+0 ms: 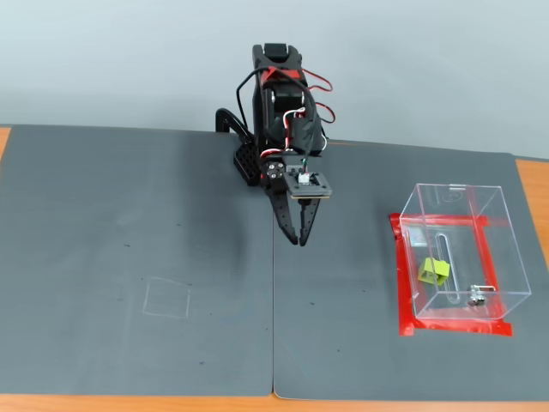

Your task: Pick the green lego block and place it into the transparent box

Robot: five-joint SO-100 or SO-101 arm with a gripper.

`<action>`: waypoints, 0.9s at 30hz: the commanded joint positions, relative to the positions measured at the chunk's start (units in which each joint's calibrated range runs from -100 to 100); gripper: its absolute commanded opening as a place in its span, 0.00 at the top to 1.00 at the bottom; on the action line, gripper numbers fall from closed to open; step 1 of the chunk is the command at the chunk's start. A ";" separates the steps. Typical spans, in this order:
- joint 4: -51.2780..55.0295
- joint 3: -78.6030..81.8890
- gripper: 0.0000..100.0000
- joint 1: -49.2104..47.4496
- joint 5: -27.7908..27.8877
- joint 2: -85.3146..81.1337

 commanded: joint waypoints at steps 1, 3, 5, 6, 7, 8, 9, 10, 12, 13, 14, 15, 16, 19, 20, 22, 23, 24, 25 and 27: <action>-0.57 3.68 0.98 1.50 0.18 -3.78; -0.57 6.84 0.98 2.10 0.18 -5.64; -0.57 10.19 0.98 2.55 0.24 -7.85; -0.57 11.91 0.98 2.62 0.24 -9.12; -0.57 13.54 0.98 2.84 0.24 -10.31; -0.57 15.07 0.98 3.07 0.24 -11.83; -0.57 16.61 0.98 3.14 0.24 -13.36; -0.57 17.97 0.98 3.29 0.24 -14.97; -0.57 20.95 0.98 3.37 0.24 -18.36; -0.57 22.40 0.98 3.37 0.24 -19.89; -0.57 23.76 0.98 3.37 0.08 -21.24; -0.57 24.93 0.98 3.37 -0.08 -21.50; -0.57 26.02 0.98 3.44 -0.13 -21.67; -0.66 28.64 0.98 4.04 0.03 -21.58; -0.66 29.18 0.98 4.49 0.13 -21.58; -0.66 29.18 0.98 5.31 0.24 -21.58; -0.66 29.18 0.98 5.83 0.24 -21.58; -0.66 29.18 0.98 6.20 0.24 -21.58; -0.57 29.18 0.98 6.35 0.24 -21.58; 0.21 29.18 0.98 6.42 0.24 -21.58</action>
